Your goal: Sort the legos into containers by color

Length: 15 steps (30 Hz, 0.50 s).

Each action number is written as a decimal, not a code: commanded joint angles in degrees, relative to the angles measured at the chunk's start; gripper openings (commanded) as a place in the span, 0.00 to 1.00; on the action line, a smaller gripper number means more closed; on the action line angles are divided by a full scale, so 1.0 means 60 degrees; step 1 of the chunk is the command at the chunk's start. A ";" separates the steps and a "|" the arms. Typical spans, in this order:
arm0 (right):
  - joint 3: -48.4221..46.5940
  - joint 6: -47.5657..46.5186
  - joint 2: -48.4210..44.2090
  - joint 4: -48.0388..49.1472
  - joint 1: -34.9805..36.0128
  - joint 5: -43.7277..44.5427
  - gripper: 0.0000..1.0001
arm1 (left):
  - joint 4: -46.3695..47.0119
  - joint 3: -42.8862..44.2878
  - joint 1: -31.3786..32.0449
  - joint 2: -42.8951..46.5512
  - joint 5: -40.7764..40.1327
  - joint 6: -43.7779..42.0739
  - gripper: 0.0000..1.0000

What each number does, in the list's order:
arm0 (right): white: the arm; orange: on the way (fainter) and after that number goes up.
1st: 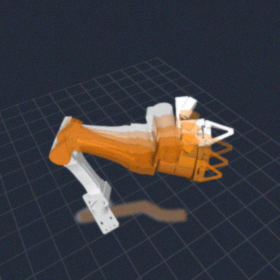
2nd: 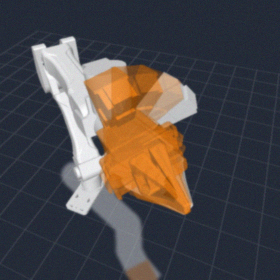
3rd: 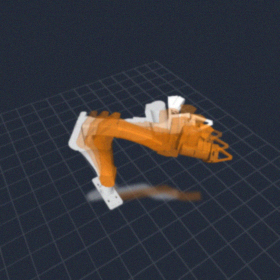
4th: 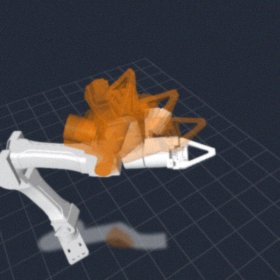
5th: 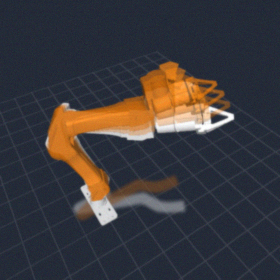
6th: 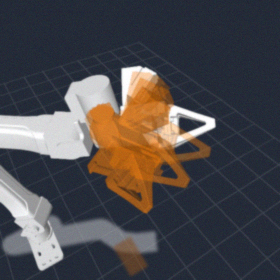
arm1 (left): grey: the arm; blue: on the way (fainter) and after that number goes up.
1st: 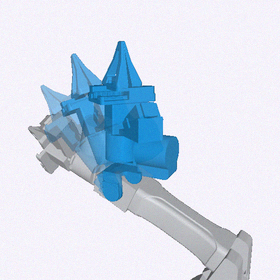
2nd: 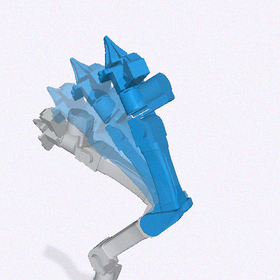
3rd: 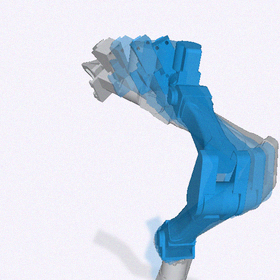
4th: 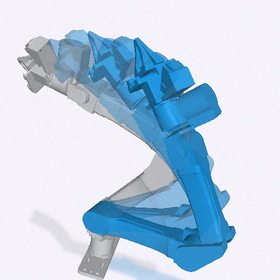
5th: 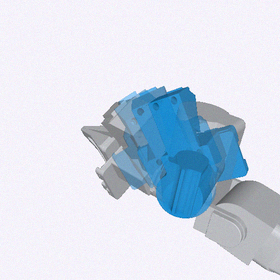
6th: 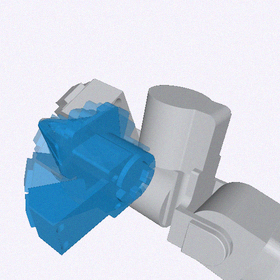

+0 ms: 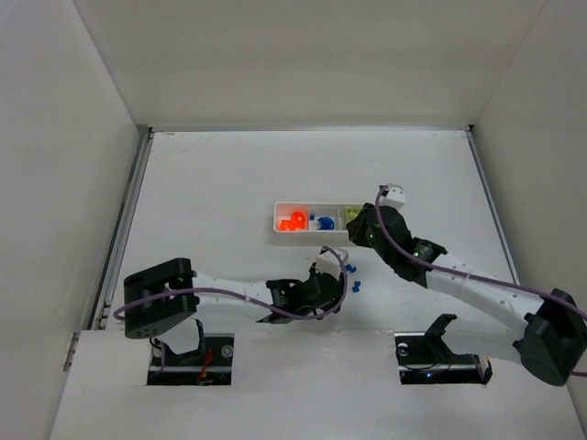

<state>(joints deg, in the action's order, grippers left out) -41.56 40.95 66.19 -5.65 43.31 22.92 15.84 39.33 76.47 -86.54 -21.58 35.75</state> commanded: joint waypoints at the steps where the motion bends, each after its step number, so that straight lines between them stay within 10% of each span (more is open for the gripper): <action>1: 0.0831 0.0557 -0.0864 -0.0127 -0.0048 0.0429 0.25 | 0.0276 0.0577 0.0066 -0.0487 -0.0767 -0.0508 0.39; 15: 0.1668 0.0778 -0.1482 0.0077 -0.0004 0.0414 0.38 | 0.0056 0.1282 -0.0344 -0.2055 -0.1135 -0.1182 0.39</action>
<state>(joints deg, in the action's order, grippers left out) -32.05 44.93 57.78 -7.25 43.09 24.23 15.66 44.97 75.05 -97.71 -27.51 30.85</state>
